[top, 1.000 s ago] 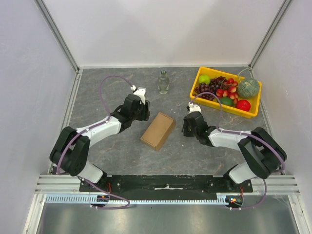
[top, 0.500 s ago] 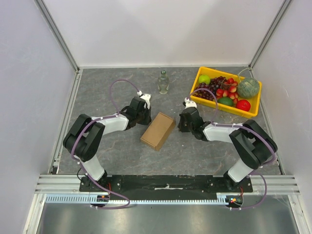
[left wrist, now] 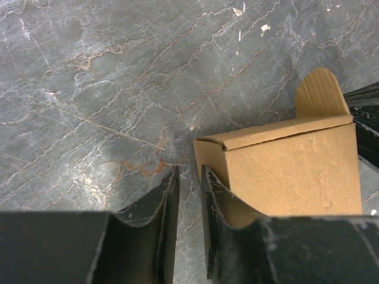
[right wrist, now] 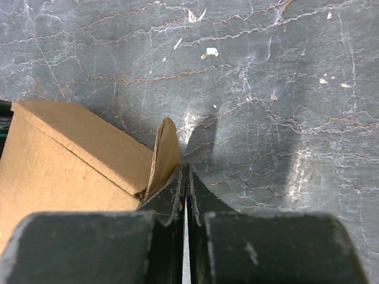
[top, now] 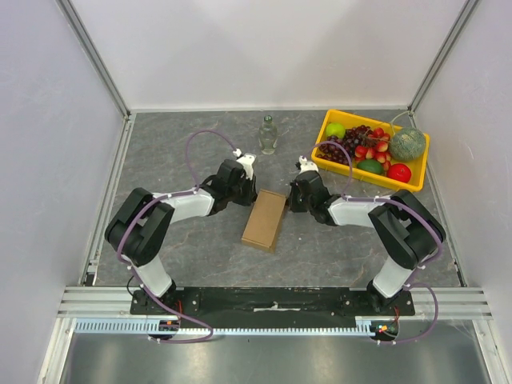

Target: Fold the paper box

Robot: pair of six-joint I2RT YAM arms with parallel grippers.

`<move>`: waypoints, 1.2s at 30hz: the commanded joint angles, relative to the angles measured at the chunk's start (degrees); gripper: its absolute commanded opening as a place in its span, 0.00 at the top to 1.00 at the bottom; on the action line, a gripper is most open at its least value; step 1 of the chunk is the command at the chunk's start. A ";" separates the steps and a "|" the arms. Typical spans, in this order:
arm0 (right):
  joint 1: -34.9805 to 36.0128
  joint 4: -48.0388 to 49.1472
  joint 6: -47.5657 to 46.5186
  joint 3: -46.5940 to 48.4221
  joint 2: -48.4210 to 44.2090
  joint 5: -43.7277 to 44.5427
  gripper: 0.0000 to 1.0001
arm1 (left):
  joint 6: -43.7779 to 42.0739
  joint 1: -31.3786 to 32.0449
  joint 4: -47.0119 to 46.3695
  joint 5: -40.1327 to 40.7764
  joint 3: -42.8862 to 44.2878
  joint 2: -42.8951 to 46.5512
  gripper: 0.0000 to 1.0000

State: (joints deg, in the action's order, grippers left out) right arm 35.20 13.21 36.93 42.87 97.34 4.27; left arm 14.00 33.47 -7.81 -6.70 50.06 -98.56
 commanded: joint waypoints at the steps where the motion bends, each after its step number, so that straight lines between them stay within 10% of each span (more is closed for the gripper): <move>1: 0.04 -1.17 1.48 1.16 2.15 -3.04 0.96 | 0.33 2.20 -3.44 -3.06 -0.40 -0.05 0.72; 21: -0.92 -14.88 3.32 -10.42 -15.05 3.91 1.00 | 15.17 -4.12 3.68 8.21 -19.55 22.43 0.67; 36: 13.75 -22.18 10.88 -19.84 -29.23 3.19 1.00 | 28.72 15.48 5.00 14.61 -32.93 34.32 0.67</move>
State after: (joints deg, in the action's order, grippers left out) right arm 47.20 -8.10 44.23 24.77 67.33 5.85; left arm 37.47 47.07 -2.00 3.97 17.87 -63.35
